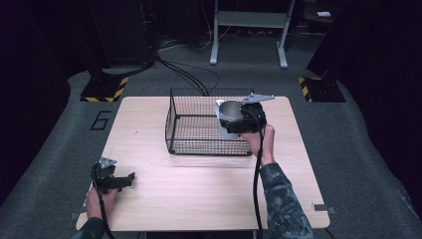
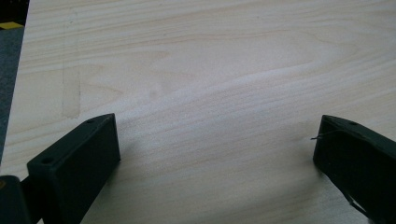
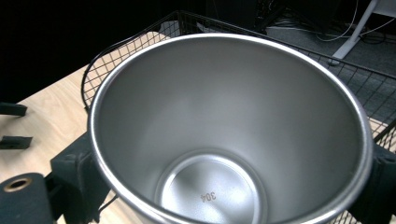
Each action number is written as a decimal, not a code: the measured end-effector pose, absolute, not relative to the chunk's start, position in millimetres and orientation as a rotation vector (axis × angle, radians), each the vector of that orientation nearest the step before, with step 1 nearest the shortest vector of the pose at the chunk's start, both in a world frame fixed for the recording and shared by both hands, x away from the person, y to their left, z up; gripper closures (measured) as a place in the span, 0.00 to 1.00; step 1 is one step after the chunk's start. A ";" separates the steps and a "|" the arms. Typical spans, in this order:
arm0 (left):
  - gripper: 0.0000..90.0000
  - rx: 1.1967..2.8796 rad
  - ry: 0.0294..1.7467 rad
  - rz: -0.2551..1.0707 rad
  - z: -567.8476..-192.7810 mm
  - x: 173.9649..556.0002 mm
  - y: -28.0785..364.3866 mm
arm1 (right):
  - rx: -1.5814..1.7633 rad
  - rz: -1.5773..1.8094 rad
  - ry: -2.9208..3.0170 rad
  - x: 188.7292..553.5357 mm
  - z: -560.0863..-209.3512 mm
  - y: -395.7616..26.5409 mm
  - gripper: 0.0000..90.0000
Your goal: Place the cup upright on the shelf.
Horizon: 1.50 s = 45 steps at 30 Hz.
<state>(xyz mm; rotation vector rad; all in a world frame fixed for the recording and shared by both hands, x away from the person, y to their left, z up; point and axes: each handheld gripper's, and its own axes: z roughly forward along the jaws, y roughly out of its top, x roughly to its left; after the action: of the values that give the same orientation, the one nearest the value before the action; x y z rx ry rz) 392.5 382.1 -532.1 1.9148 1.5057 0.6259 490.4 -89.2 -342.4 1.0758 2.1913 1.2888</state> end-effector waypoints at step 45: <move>0.00 1.914 1.505 0.627 -532.2 392.6 382.1 | 1.211 1.080 2.322 565.4 -394.3 -46.1 0.08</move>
<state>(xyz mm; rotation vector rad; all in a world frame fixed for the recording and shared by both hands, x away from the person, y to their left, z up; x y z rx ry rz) 392.6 382.1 -532.2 1.9137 1.5049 0.6266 565.4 -46.1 -394.3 1.2110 2.3225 1.0804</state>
